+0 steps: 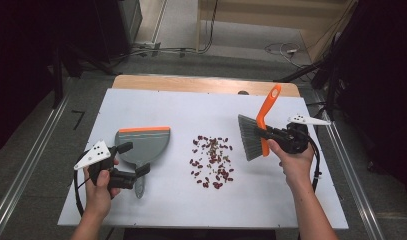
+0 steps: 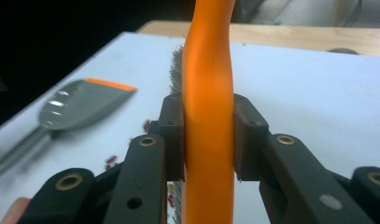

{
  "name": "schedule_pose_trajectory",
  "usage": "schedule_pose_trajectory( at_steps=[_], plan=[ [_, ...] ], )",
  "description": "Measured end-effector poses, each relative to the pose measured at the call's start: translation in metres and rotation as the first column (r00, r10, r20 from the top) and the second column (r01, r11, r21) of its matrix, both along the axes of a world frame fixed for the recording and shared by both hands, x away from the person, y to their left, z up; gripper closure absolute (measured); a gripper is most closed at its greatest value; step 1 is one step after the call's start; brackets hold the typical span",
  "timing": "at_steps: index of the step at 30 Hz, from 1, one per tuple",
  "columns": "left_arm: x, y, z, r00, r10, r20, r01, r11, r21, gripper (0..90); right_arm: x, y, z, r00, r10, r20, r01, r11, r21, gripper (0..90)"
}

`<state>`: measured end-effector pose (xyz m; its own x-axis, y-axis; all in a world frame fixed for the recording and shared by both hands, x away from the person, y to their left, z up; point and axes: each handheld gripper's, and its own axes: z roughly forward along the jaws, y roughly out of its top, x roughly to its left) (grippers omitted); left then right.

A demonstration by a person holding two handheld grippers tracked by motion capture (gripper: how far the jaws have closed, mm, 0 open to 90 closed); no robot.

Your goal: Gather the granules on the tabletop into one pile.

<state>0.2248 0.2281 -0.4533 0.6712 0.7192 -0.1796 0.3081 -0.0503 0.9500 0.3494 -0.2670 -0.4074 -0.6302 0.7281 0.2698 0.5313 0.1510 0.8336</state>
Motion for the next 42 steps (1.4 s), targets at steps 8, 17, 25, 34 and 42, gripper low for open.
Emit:
schedule_pose_trajectory(
  at_steps=[8,17,25,34,42],
  plan=[
    [-0.001,0.010,-0.002,0.9996,0.026,0.014,-0.026,0.9995,-0.018,0.0,0.018,0.027,-0.003,0.9987,-0.048,-0.015,0.043,0.9716,-0.233,68.3],
    [0.005,0.015,-0.006,0.9988,0.048,0.010,-0.048,0.9987,-0.014,0.0,0.049,0.056,-0.003,0.9965,-0.073,-0.042,0.051,0.9195,-0.390,68.4],
    [0.012,0.022,-0.006,0.9973,0.072,0.013,-0.072,0.9967,-0.039,0.0,0.071,0.071,-0.010,0.9957,-0.081,-0.045,0.047,0.8592,-0.510,68.4],
    [0.011,0.025,-0.002,0.9961,0.087,0.017,-0.086,0.9949,-0.054,0.0,0.085,0.117,-0.023,0.9969,-0.038,-0.069,-0.013,0.7837,-0.621,68.5],
    [0.004,0.027,-0.002,0.9947,0.102,0.015,-0.101,0.9929,-0.062,0.0,0.081,0.148,-0.028,0.9949,0.018,-0.100,-0.079,0.7516,-0.655,69.1]
  ],
)
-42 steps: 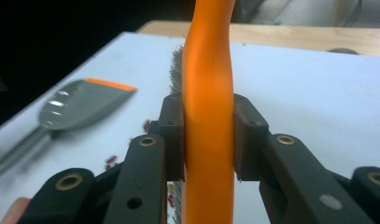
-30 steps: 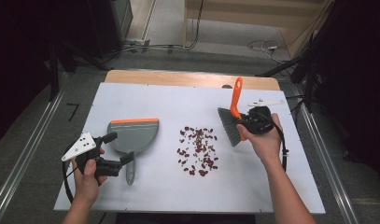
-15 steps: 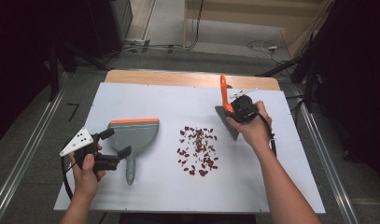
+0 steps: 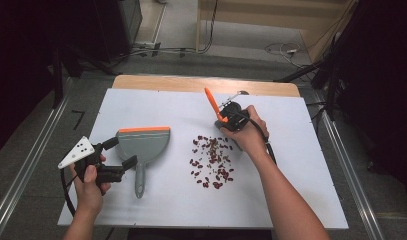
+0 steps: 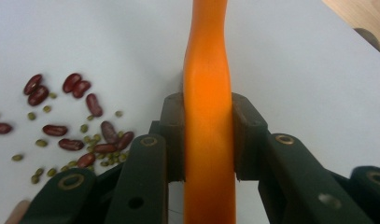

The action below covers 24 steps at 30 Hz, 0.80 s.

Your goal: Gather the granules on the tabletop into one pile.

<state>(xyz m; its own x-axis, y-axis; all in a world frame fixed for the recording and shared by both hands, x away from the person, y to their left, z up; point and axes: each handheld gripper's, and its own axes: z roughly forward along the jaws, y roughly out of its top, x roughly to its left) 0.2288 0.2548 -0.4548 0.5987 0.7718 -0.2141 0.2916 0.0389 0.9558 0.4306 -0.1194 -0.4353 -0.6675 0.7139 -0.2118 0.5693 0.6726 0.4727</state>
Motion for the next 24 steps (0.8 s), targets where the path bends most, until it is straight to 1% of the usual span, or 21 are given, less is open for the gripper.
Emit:
schedule_pose_trajectory(
  at_steps=[2,3,4,5,6,7,9,12,14,17,19,22,23,24],
  plan=[
    [-0.002,0.000,0.002,1.0000,0.004,0.005,-0.004,1.0000,0.007,0.0,-0.003,0.002,0.000,0.9999,0.012,-0.003,-0.012,0.9998,-0.014,69.1],
    [-0.003,0.000,0.002,1.0000,0.000,0.008,0.000,1.0000,0.001,0.0,-0.006,0.002,0.000,0.9999,0.015,-0.006,-0.015,0.9998,-0.010,69.2],
    [-0.004,0.000,0.003,0.9999,-0.001,0.011,0.001,1.0000,-0.002,0.0,-0.008,0.002,0.000,0.9996,0.026,-0.006,-0.026,0.9996,-0.012,69.2],
    [-0.004,0.000,0.003,0.9999,0.001,0.013,-0.001,1.0000,0.005,0.0,-0.011,0.004,0.000,0.9994,0.033,-0.007,-0.033,0.9994,-0.012,69.2],
    [-0.004,0.001,0.004,0.9999,0.002,0.014,-0.002,1.0000,0.008,0.0,-0.014,0.005,-0.001,0.9988,0.048,-0.003,-0.048,0.9986,-0.024,69.2],
    [-0.004,0.001,0.003,0.9999,0.004,0.013,-0.004,1.0000,0.000,0.0,-0.017,0.007,-0.001,0.9982,0.059,0.001,-0.059,0.9979,-0.028,69.3],
    [-0.003,0.001,0.003,0.9999,0.003,0.010,-0.003,0.9999,-0.010,0.0,-0.023,0.007,-0.001,0.9972,0.074,0.002,-0.074,0.9970,-0.021,69.3],
    [-0.002,0.001,0.003,1.0000,0.002,0.009,-0.002,1.0000,0.000,0.0,-0.030,0.009,-0.001,0.9951,0.099,0.000,-0.099,0.9947,-0.029,69.3],
    [-0.001,0.001,0.003,1.0000,0.001,0.010,-0.001,1.0000,0.006,0.0,-0.034,0.008,-0.001,0.9944,0.106,-0.009,-0.106,0.9942,-0.019,69.3],
    [0.000,0.002,0.003,1.0000,0.004,0.009,-0.004,1.0000,-0.004,0.0,-0.040,0.008,-0.002,0.9919,0.127,-0.002,-0.127,0.9916,-0.025,69.3],
    [0.000,0.001,0.003,0.9999,0.000,0.010,0.000,1.0000,-0.003,0.0,-0.045,0.009,-0.001,0.9909,0.135,-0.007,-0.135,0.9906,-0.024,69.3],
    [0.001,-0.001,0.003,0.9999,-0.004,0.011,0.004,1.0000,0.009,0.0,-0.047,0.008,0.000,0.9922,0.123,0.022,-0.123,0.9922,-0.023,69.2],
    [0.001,-0.002,0.004,0.9999,-0.005,0.011,0.005,1.0000,0.008,0.0,-0.047,0.006,0.001,0.9937,0.109,0.026,-0.108,0.9940,-0.017,69.2],
    [0.001,-0.002,0.004,0.9999,-0.004,0.012,0.004,1.0000,0.006,0.0,-0.046,0.003,0.003,0.9948,0.097,0.031,-0.097,0.9953,0.000,69.2]
  ],
)
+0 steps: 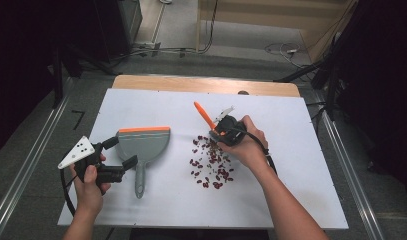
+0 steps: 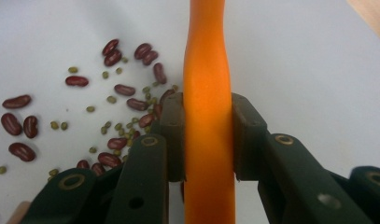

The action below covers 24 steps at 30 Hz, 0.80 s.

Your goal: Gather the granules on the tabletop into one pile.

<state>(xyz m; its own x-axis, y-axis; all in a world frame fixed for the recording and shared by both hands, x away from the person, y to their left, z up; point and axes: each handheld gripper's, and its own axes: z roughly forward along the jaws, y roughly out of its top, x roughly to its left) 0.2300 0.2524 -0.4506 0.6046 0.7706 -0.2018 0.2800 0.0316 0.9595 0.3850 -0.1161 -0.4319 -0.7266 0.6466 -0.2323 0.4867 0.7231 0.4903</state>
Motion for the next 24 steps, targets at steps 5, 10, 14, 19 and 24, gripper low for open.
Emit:
schedule_pose_trajectory(
  at_steps=[5,10,14,19,24],
  plan=[
    [0.000,0.001,0.001,1.0000,0.004,0.005,-0.004,1.0000,-0.003,0.0,-0.011,-0.014,0.025,0.9999,0.007,-0.011,-0.005,0.9914,0.131,69.1],
    [0.001,0.000,-0.001,1.0000,0.004,0.000,-0.004,1.0000,0.006,0.0,-0.031,-0.011,0.033,0.9924,0.104,-0.066,-0.087,0.9714,0.221,69.0],
    [0.001,0.000,-0.001,1.0000,0.005,-0.004,-0.005,1.0000,0.007,0.0,-0.041,-0.007,0.031,0.9830,0.139,-0.119,-0.103,0.9571,0.271,69.1],
    [0.002,0.002,-0.001,0.9999,0.010,-0.004,-0.010,1.0000,0.002,0.0,-0.053,-0.001,0.027,0.9620,0.193,-0.193,-0.121,0.9357,0.332,69.1],
    [0.003,0.002,-0.002,0.9999,0.003,-0.011,-0.003,1.0000,0.004,0.0,-0.067,0.009,0.024,0.9548,0.218,-0.202,-0.138,0.9274,0.348,69.1]
  ],
)
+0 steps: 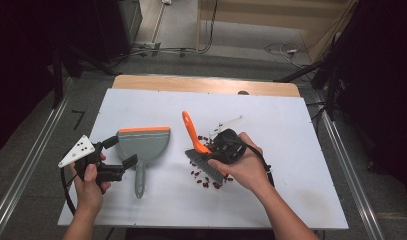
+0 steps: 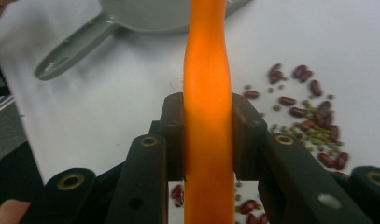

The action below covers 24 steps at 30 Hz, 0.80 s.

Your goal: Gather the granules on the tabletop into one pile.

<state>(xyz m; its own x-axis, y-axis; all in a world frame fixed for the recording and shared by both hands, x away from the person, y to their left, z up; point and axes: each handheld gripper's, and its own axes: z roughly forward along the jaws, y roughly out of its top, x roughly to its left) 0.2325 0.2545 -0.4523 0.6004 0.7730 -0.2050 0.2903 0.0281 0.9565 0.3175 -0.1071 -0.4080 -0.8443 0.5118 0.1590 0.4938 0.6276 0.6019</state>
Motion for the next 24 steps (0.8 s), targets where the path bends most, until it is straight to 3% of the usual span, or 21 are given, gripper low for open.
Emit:
schedule_pose_trajectory(
  at_steps=[4,10,15,24],
  plan=[
    [0.000,0.000,0.000,1.0000,0.000,0.002,0.000,1.0000,-0.004,0.0,-0.007,0.009,-0.001,0.9974,0.039,-0.060,-0.037,0.9986,0.038,69.1],
    [-0.002,0.001,0.001,1.0000,0.007,0.007,-0.007,1.0000,-0.005,0.0,-0.005,0.025,-0.017,0.9898,0.065,-0.127,-0.060,0.9975,0.038,69.1],
    [-0.002,0.002,0.001,1.0000,0.006,0.007,-0.006,0.9999,-0.012,0.0,0.009,0.028,-0.036,0.9885,0.025,-0.149,-0.026,0.9997,-0.001,69.1],
    [-0.002,0.001,0.002,1.0000,0.000,0.009,0.000,0.9996,-0.027,0.0,0.033,0.012,-0.042,0.9849,-0.043,-0.168,0.042,0.9991,-0.008,68.7]
  ],
)
